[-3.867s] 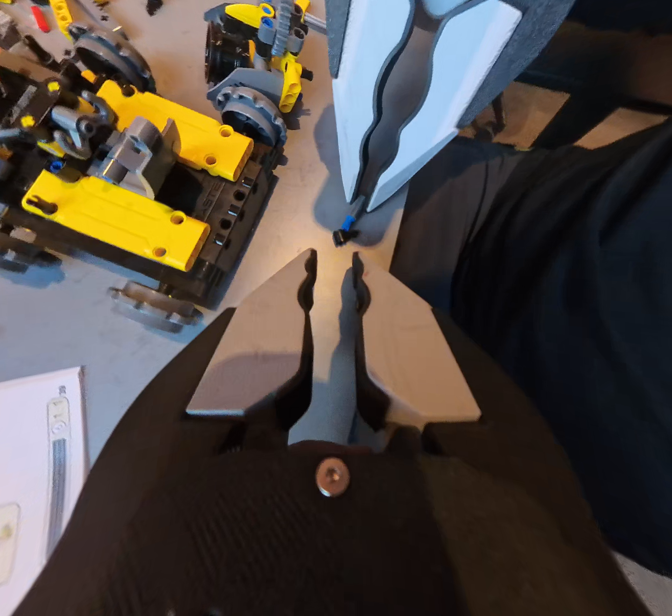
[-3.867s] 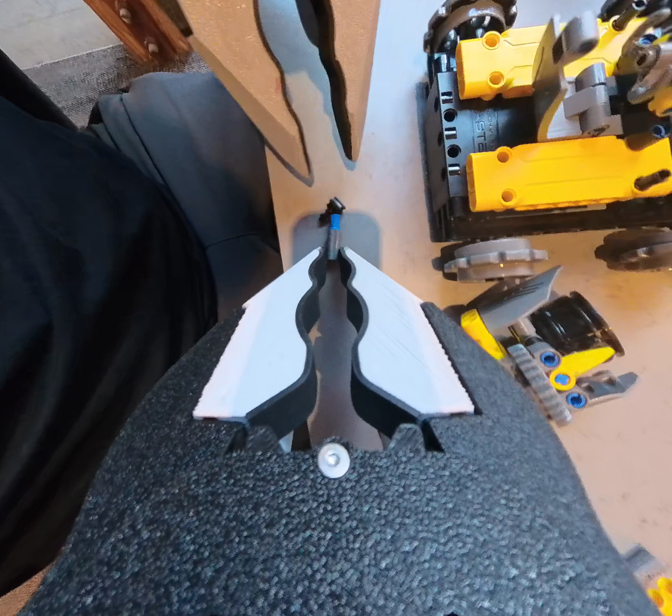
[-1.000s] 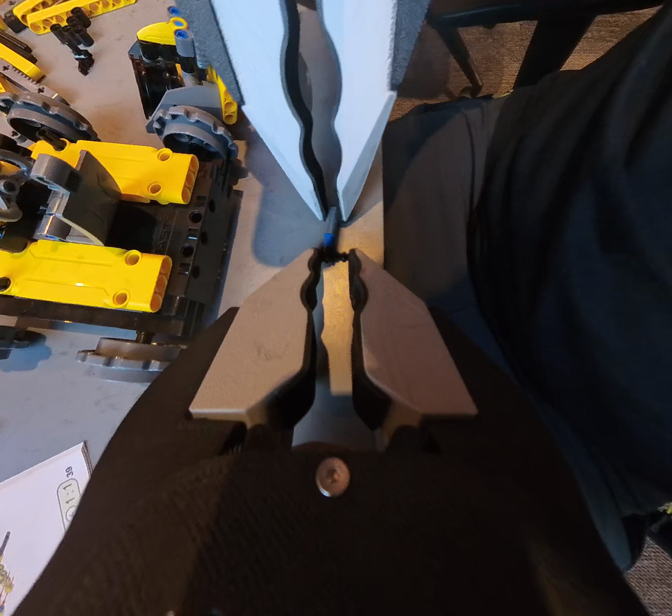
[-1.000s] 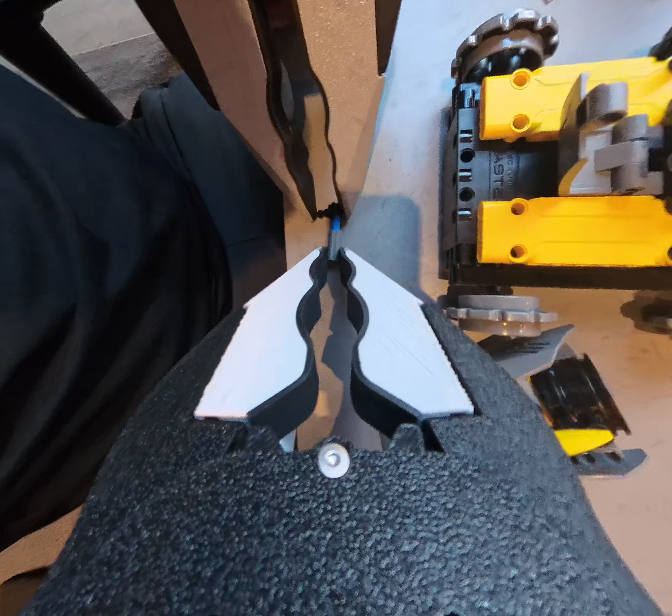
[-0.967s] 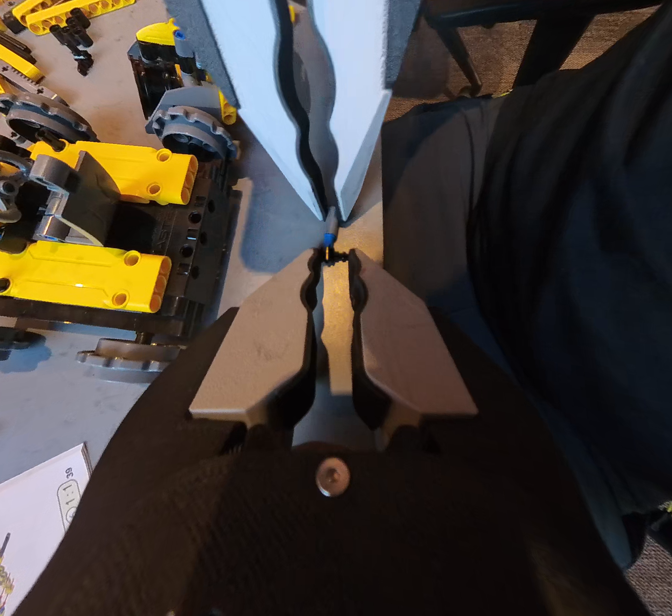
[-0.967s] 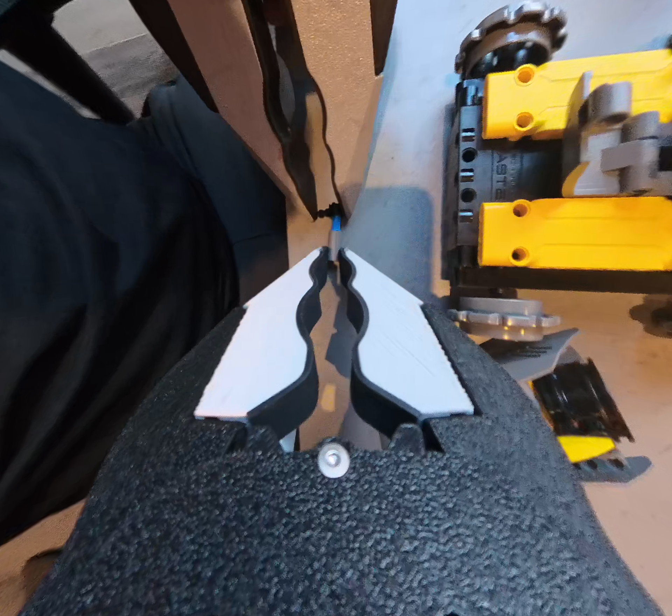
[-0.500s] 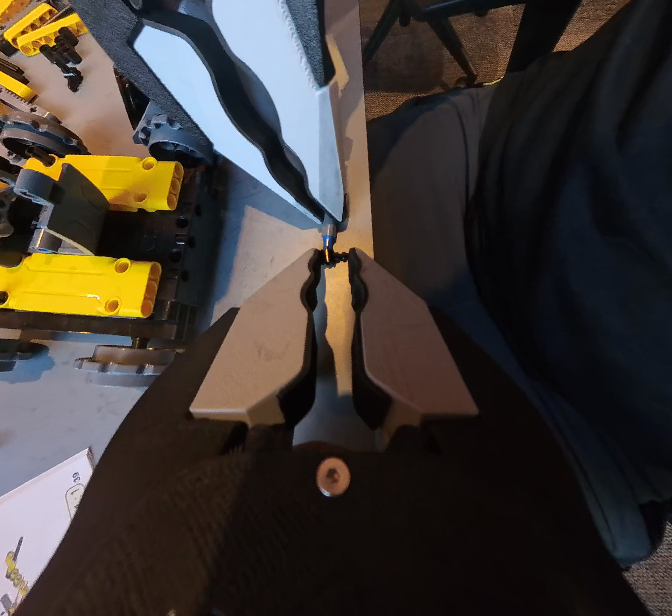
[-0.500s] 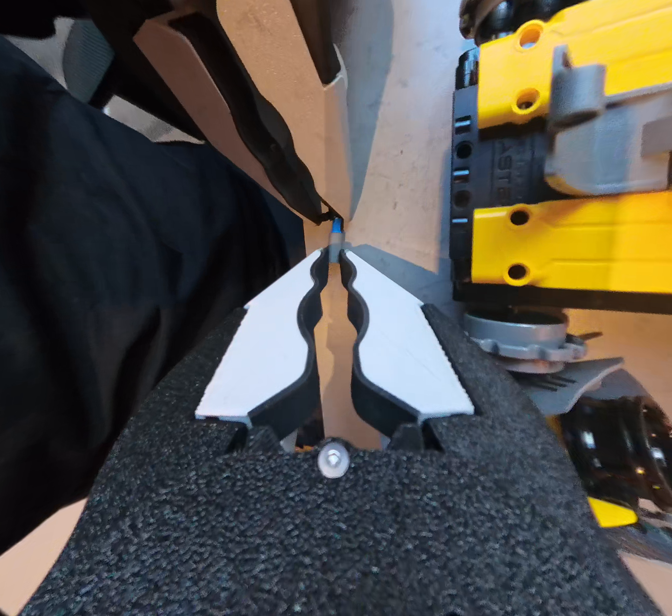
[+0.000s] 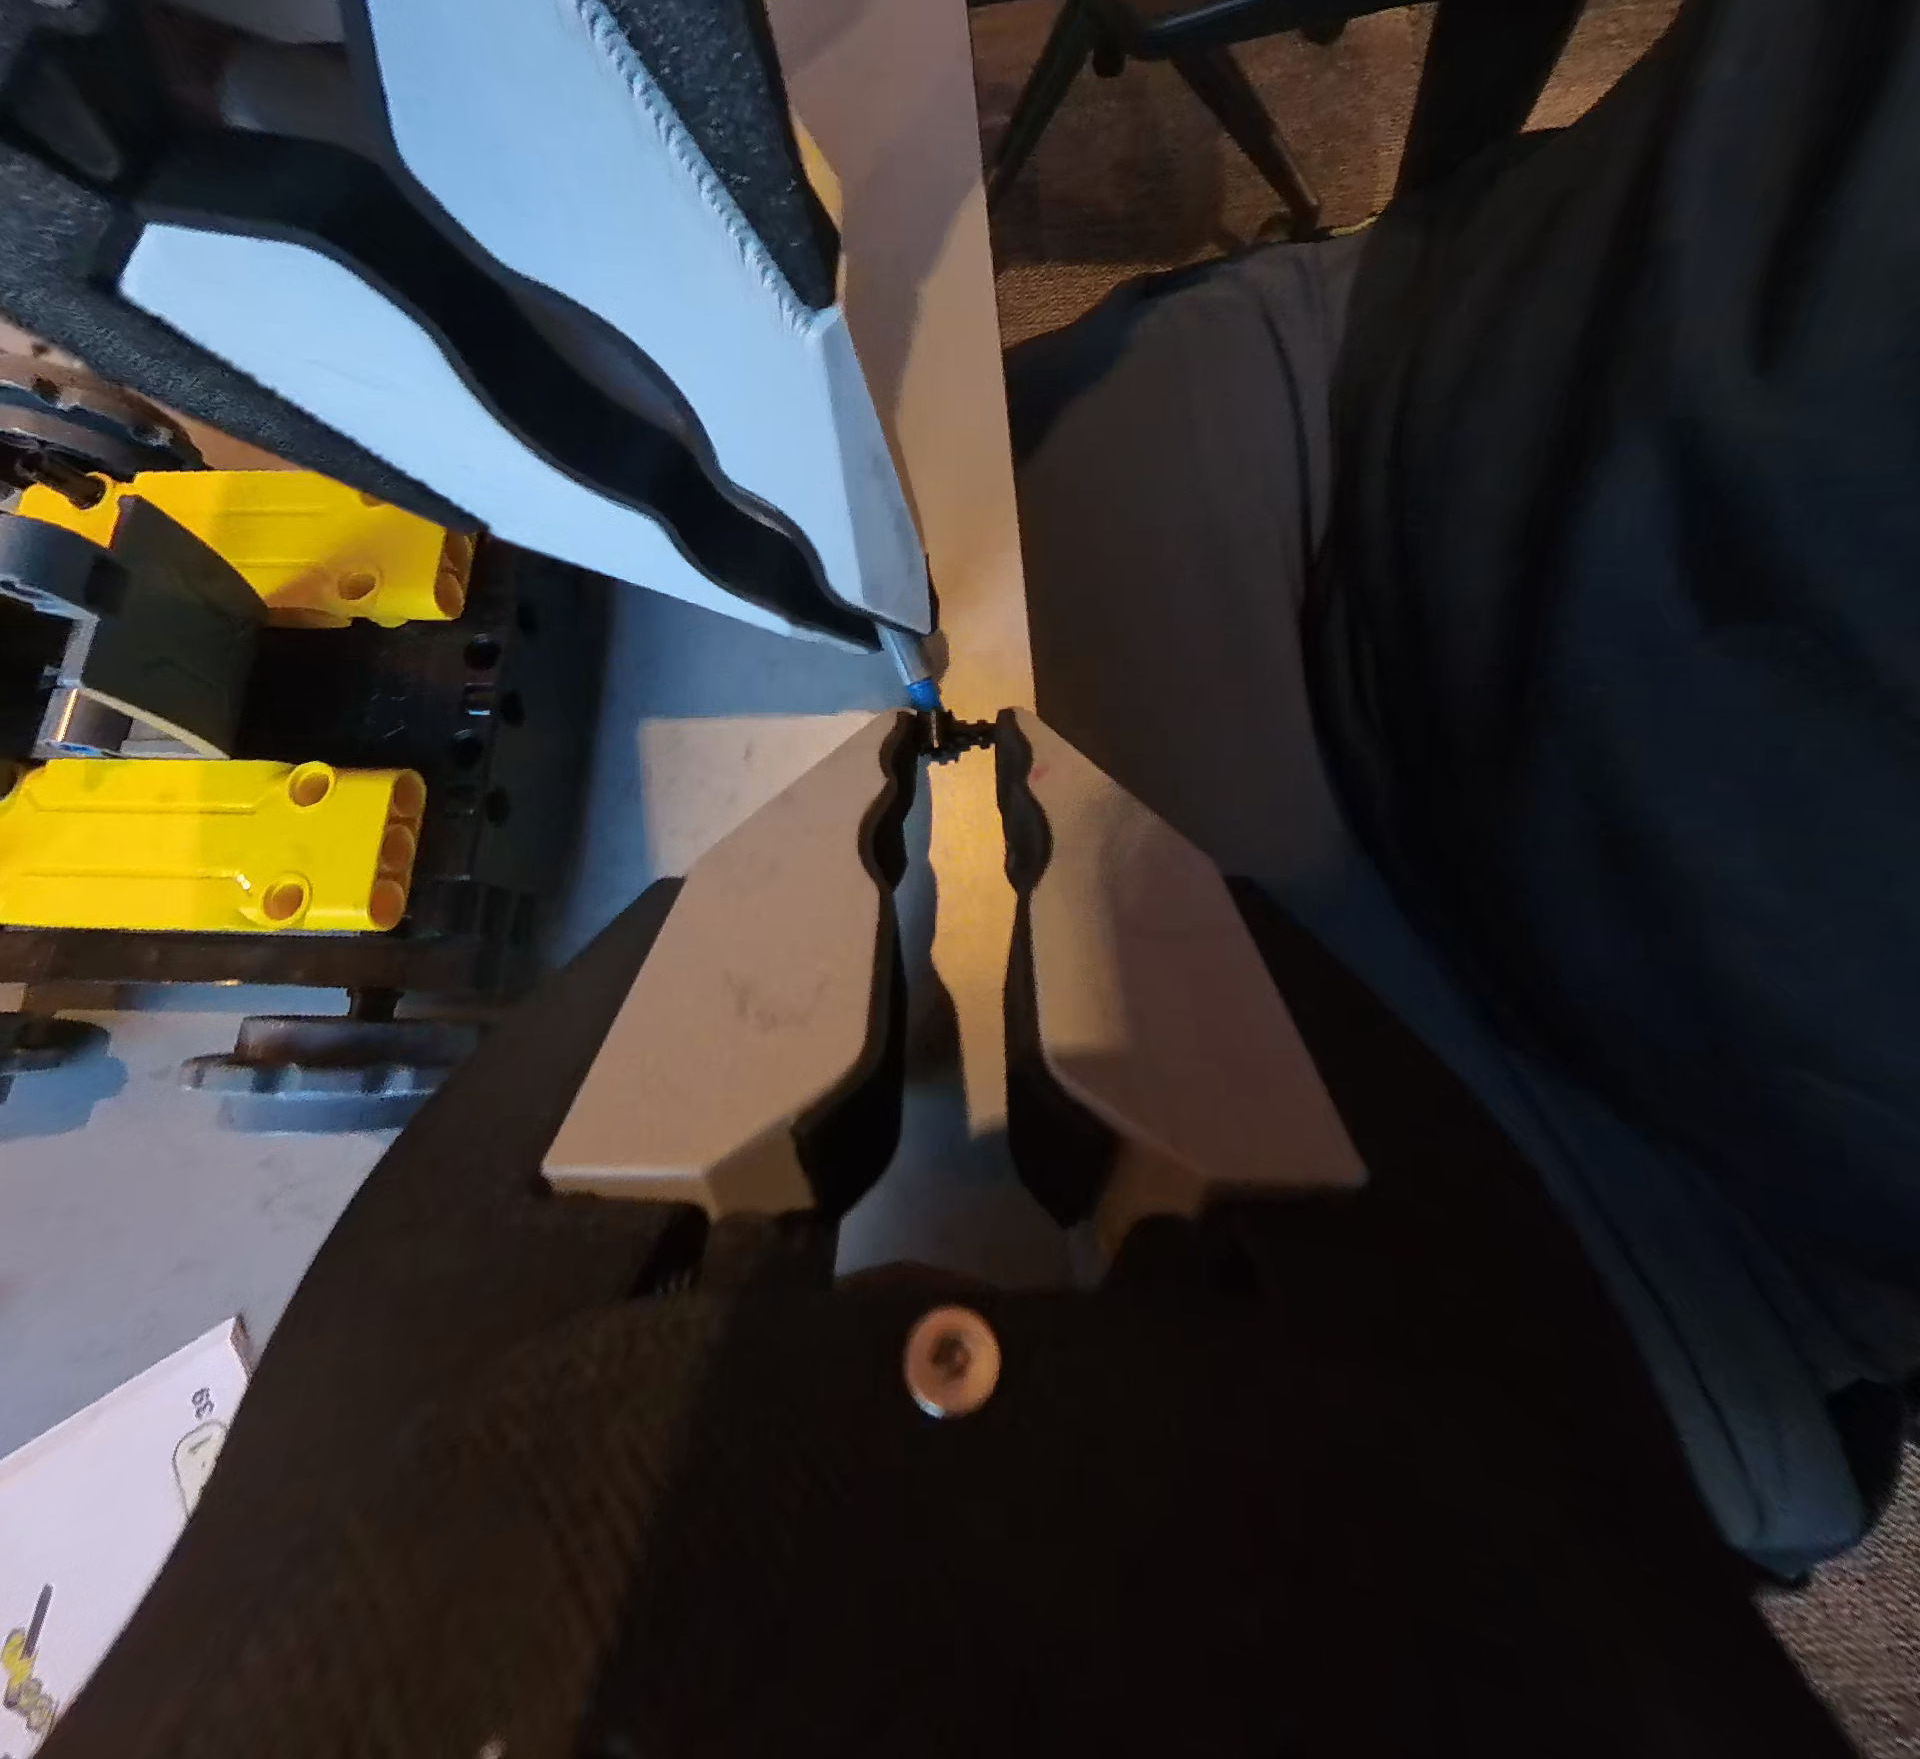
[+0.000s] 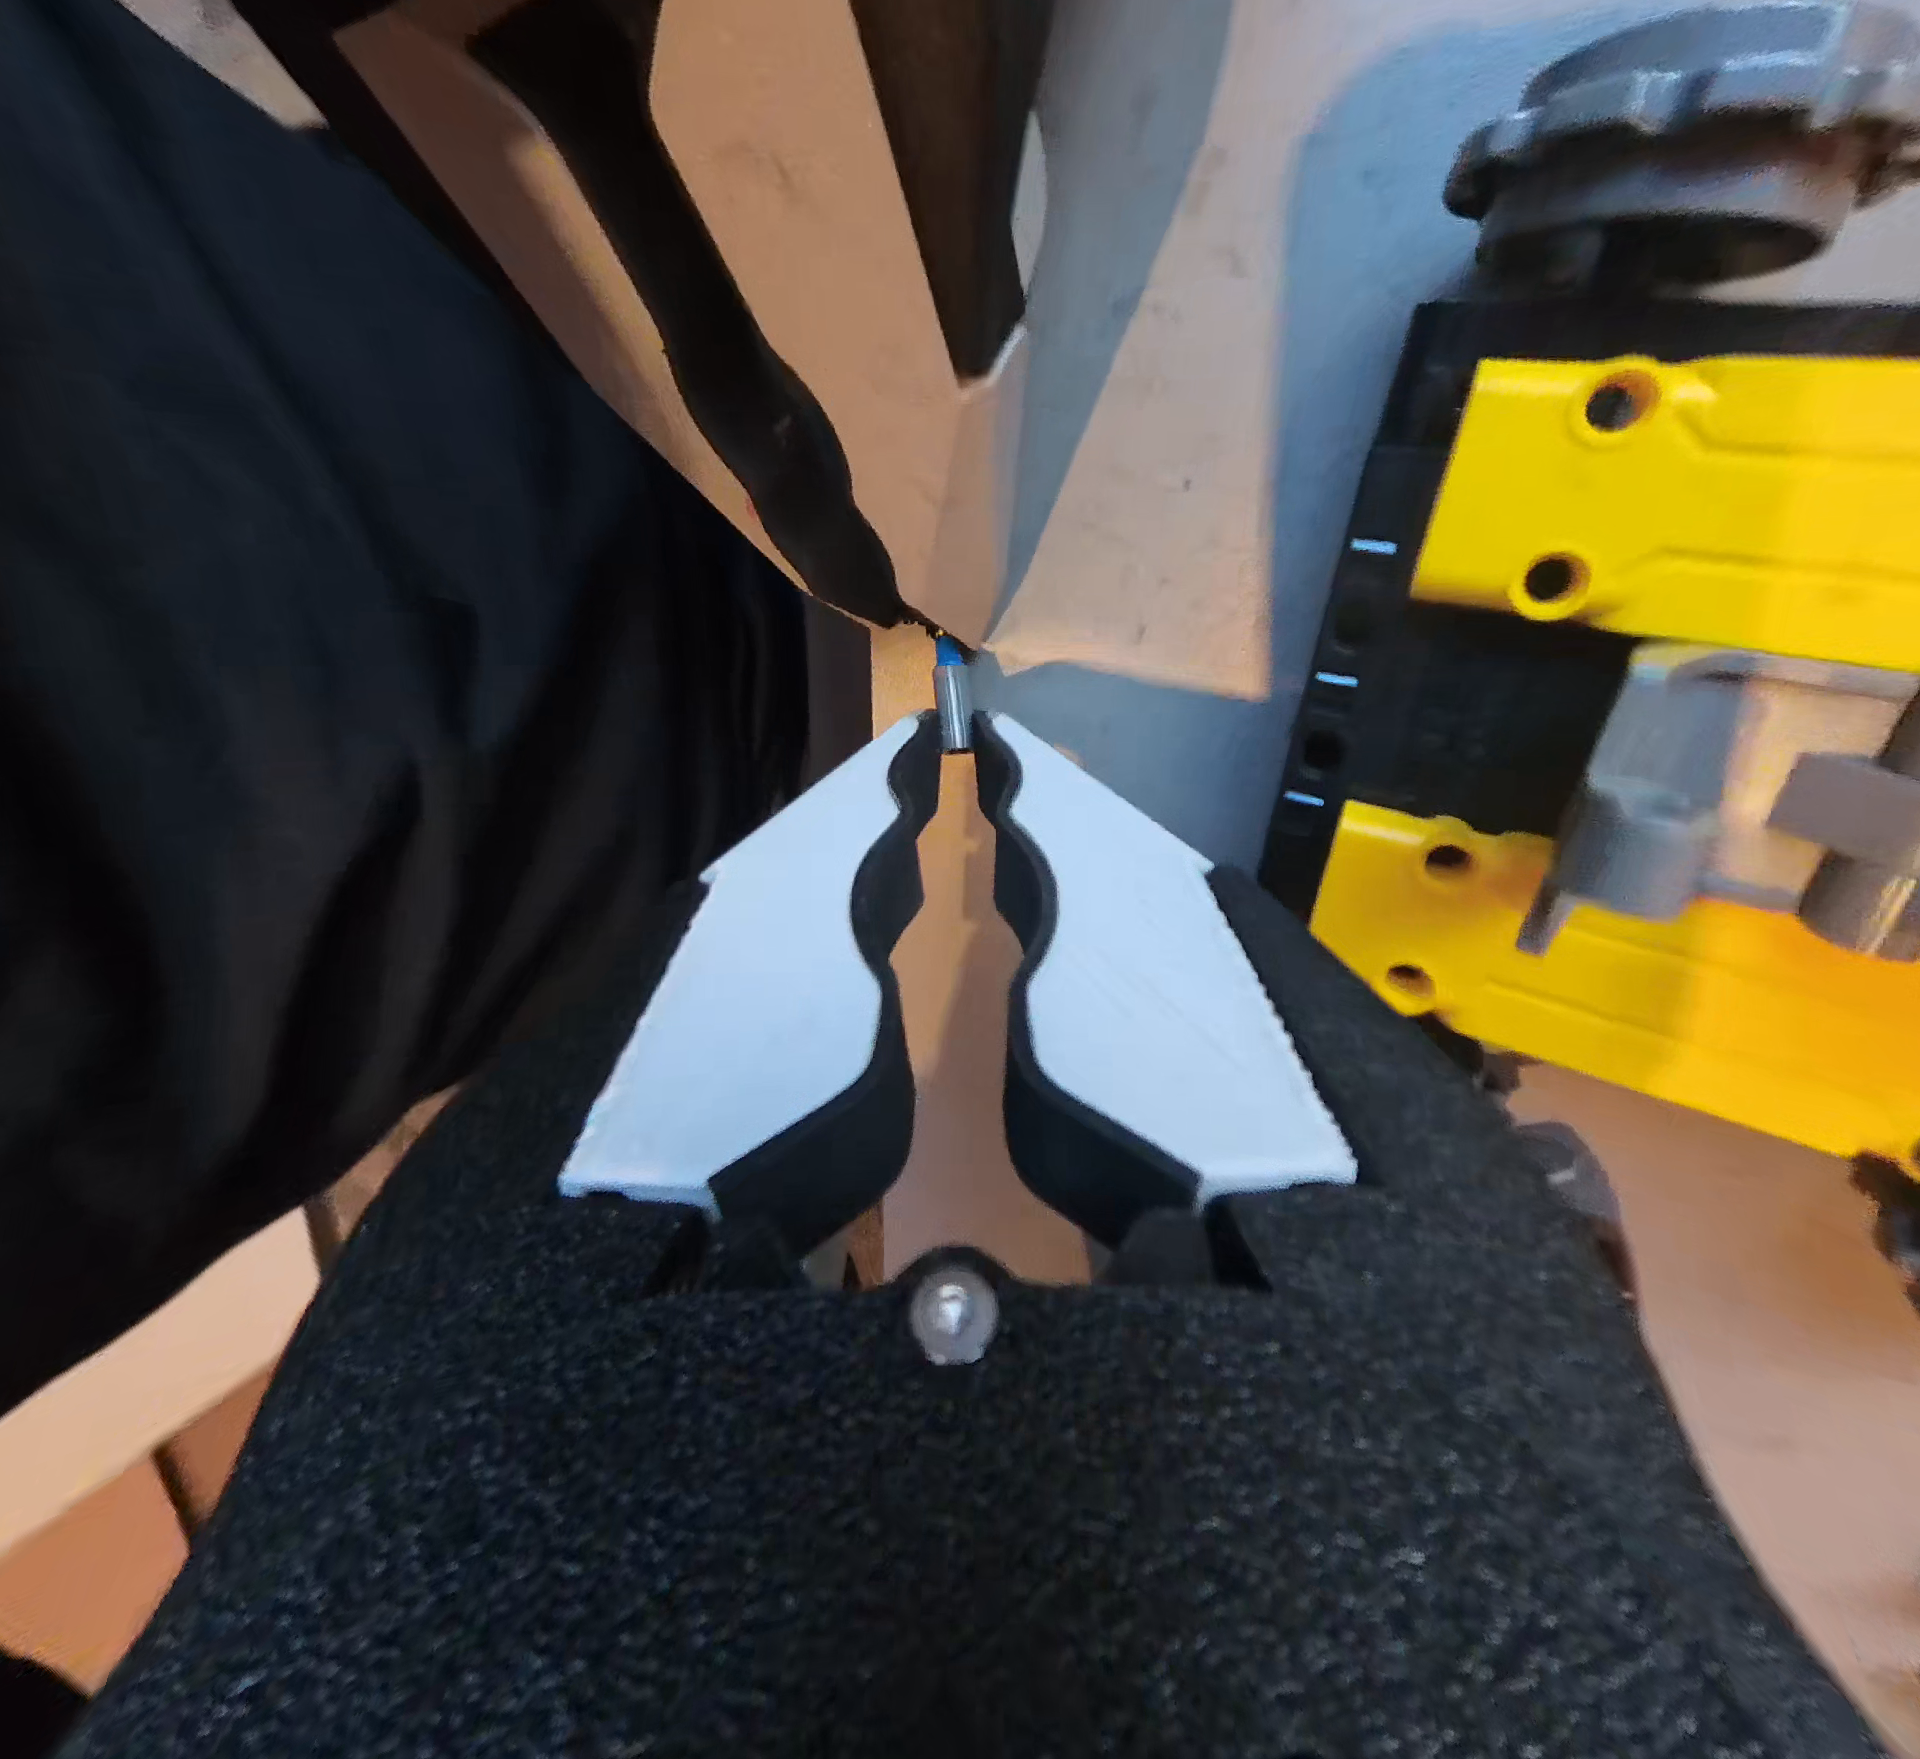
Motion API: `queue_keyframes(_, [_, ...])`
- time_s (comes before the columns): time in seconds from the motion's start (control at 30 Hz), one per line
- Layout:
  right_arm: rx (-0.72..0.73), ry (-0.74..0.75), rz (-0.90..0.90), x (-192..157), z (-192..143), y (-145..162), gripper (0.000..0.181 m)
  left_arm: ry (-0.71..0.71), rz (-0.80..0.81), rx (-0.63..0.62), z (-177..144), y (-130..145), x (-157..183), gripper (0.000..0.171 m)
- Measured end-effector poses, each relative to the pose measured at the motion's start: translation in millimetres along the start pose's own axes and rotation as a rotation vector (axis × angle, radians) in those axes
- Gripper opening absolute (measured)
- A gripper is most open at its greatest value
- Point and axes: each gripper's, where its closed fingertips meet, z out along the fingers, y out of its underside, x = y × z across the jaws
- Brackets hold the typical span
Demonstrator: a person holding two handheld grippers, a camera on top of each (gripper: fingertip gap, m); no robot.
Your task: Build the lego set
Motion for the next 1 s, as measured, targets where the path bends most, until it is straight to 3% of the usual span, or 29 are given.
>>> queue_keyframes(0.37, [0.414, 0.214, 0.077, 3.9, 3.4, -1.9, 0.005, -0.036, -0.055, -0.003, -2.0, 2.1, -5.2, 0.014])
queue_keyframes(0.7, [0.649, 0.207, 0.177, 4.7, 1.2, -3.7, 0.005, -0.075, -0.075, -0.003, -2.4, 2.4, -11.3, 0.014])
queue_keyframes(0.83, [0.635, 0.197, 0.16, 5.0, 1.2, -4.2, 0.005, -0.082, -0.066, -0.005, -2.4, 2.4, -11.2, 0.013])
queue_keyframes(1.0, [0.492, 0.244, -0.035, 7.7, 1.7, -4.3, 0.005, -0.054, -0.074, -0.005, -2.6, 2.8, -9.0, 0.013])
